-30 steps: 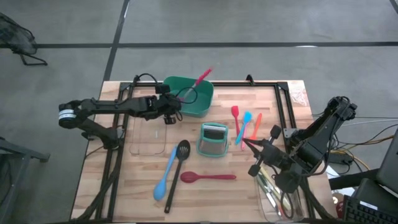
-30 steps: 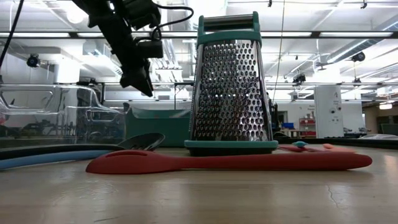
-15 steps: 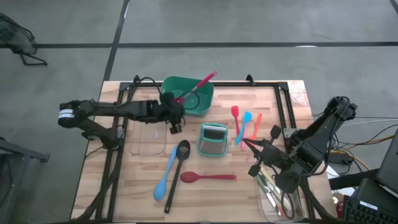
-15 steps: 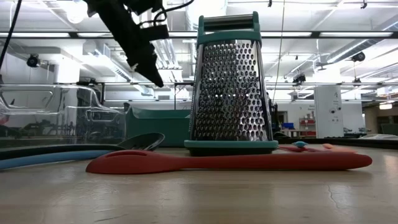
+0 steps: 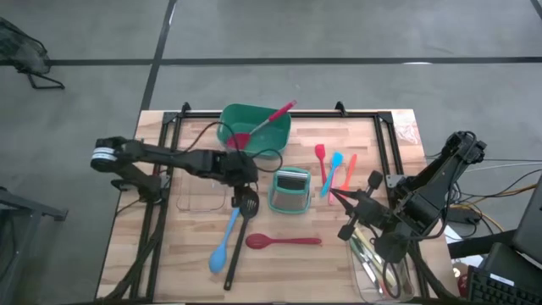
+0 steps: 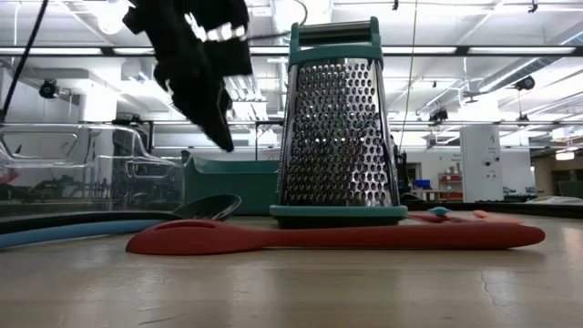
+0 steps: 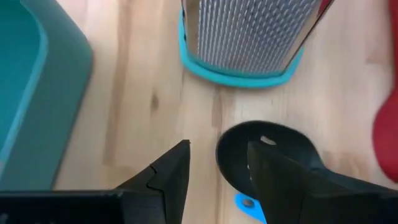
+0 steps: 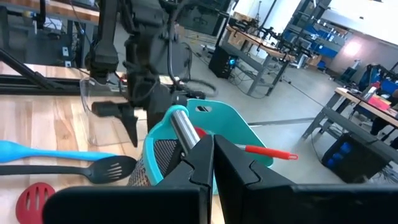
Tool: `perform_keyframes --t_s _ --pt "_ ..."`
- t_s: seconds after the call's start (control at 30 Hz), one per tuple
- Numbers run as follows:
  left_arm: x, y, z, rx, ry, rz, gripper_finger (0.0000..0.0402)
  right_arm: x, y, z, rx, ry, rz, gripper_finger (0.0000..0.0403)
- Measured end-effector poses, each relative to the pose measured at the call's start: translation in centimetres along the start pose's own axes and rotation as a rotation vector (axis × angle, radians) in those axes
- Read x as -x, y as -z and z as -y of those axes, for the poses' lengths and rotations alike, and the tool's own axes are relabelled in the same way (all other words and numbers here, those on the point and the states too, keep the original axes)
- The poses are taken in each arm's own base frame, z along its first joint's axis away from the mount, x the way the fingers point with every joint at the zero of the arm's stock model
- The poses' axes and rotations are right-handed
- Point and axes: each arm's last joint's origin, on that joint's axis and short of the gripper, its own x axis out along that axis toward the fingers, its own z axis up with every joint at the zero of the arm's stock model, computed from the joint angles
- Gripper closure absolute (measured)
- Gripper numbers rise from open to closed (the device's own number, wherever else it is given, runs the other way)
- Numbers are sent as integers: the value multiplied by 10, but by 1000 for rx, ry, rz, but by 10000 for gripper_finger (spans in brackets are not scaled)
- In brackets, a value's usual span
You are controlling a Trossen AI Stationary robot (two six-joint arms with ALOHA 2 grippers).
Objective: Pick & Place Kitchen Items
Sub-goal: Put the black slotted spoon into the green bin
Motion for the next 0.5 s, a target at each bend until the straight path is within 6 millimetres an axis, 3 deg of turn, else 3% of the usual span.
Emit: perform_keyframes --t_s 0.23,0.5 --pt "-27 7 3 -6 31 -119 235 0 -1 -1 -17 -3 3 394" --pt "-42 7 3 -25 31 -127 235 0 -1 -1 -16 -3 3 394"
